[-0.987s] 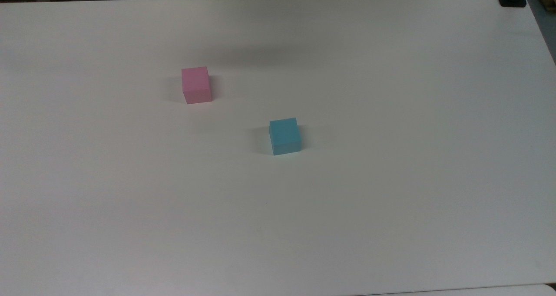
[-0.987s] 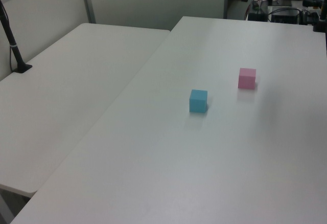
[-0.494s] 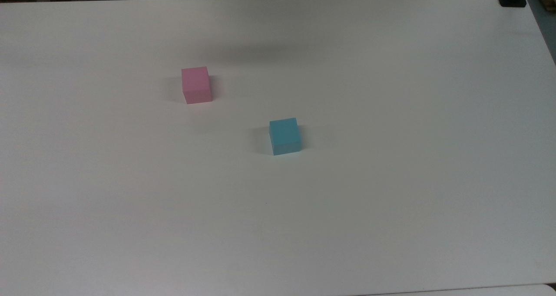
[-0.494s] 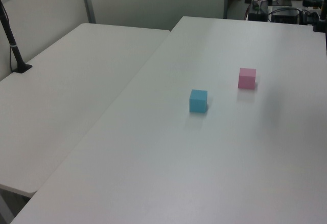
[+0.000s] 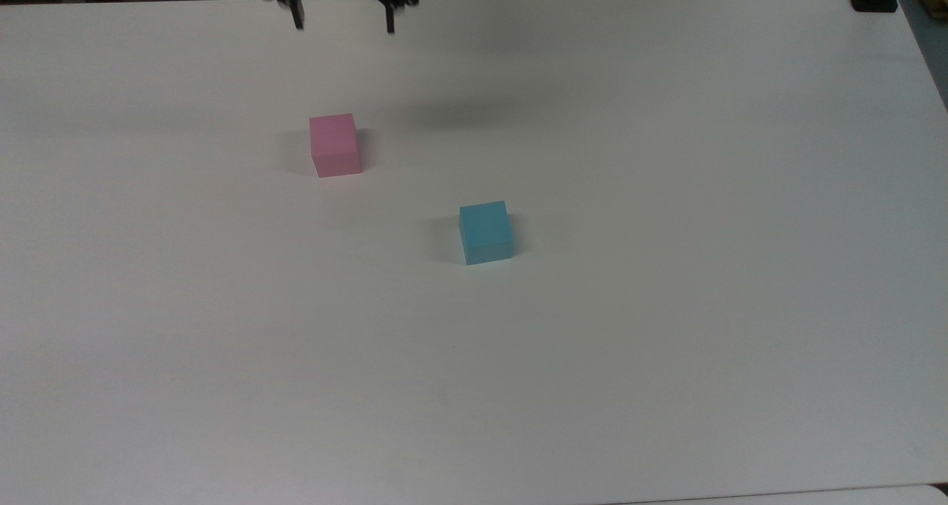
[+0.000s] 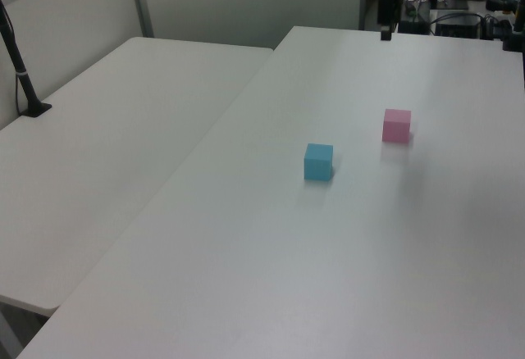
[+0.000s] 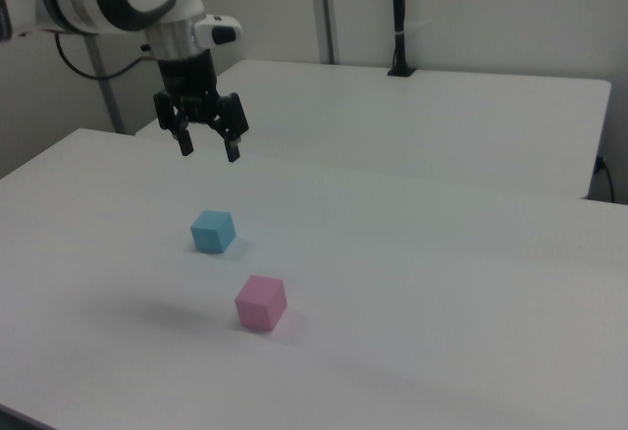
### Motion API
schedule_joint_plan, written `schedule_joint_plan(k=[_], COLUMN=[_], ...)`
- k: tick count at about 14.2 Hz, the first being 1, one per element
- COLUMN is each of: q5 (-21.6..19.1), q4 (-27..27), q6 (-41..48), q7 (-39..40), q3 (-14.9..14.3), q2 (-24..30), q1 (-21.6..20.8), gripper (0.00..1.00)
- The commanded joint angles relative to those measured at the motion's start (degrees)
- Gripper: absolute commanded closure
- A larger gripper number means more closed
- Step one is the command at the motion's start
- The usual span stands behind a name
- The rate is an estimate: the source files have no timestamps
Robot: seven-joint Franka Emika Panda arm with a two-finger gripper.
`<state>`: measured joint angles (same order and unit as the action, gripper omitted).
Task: Put blue cube on pink cube
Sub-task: 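Move the open gripper over the light-blue cube and lower it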
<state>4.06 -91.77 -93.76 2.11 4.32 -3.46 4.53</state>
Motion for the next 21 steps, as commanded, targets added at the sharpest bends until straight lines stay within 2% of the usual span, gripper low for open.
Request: schedule_joint_plan(k=[1, 8, 15, 17, 21], q5=[0.08, -0.54, -0.8, -0.72, -0.01], q4=[-0.25, -0.86, -3.76, -4.38, -4.29], q6=[-6.06, -15.22, -23.47, -27.87, -29.37], q7=[-0.96, -2.55, -4.83, -6.75, -7.64], q3=[-0.1, -0.01, -0.01, 0.17, 0.43], q2=[-3.47, -10.15, -16.22, -17.98, -20.09], q1=[-2.67, -5.76, -11.29, -11.65, -12.79], gripper=[0.0, 0.0, 0.0, 0.0, 0.0])
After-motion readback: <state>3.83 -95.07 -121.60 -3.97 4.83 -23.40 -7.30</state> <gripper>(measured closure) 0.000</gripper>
